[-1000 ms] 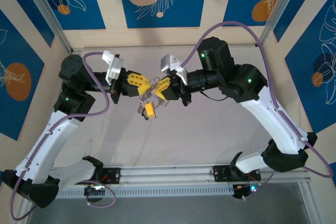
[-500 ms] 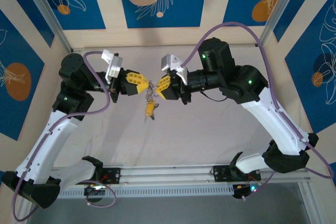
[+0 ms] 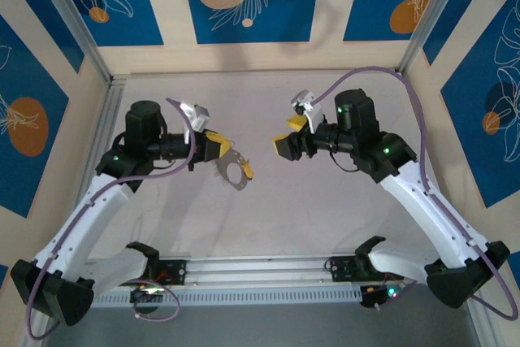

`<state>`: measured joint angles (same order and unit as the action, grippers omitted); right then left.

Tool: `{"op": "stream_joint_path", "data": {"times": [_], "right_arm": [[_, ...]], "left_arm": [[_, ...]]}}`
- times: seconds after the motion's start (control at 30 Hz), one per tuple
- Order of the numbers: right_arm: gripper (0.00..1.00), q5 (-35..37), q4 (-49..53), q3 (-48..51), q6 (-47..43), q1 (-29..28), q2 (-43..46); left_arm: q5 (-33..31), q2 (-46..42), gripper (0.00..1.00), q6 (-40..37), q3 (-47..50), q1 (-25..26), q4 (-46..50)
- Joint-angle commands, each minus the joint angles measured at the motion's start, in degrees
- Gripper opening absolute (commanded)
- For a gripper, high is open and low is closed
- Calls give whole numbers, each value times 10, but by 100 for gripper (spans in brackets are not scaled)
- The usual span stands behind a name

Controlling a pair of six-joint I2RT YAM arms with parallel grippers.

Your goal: Put the keys on the keyring

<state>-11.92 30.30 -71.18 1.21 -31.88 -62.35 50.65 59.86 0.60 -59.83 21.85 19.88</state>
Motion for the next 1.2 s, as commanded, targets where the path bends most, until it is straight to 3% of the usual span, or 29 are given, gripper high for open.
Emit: {"op": "stream_joint_path", "data": {"times": [0.0, 0.17, 0.33, 0.77, 1.17], "right_arm": [[77, 1, -89, 24, 57, 5, 14], [78, 12, -141, 67, 79, 5, 15], [80, 20, -169, 83, 89, 17, 17], [81, 16, -209, 127, 122, 42, 18], [82, 48, -226, 143, 154, 81, 0]], "left_arm": [[-67, 11, 0, -23, 20, -6, 42], [-142, 49, 0, -29, 56, -5, 68], [-179, 120, 0, 4, 81, -5, -10], [-277, 366, 0, 78, -4, 19, -132], [-335, 433, 0, 71, -31, 44, -117]]}}
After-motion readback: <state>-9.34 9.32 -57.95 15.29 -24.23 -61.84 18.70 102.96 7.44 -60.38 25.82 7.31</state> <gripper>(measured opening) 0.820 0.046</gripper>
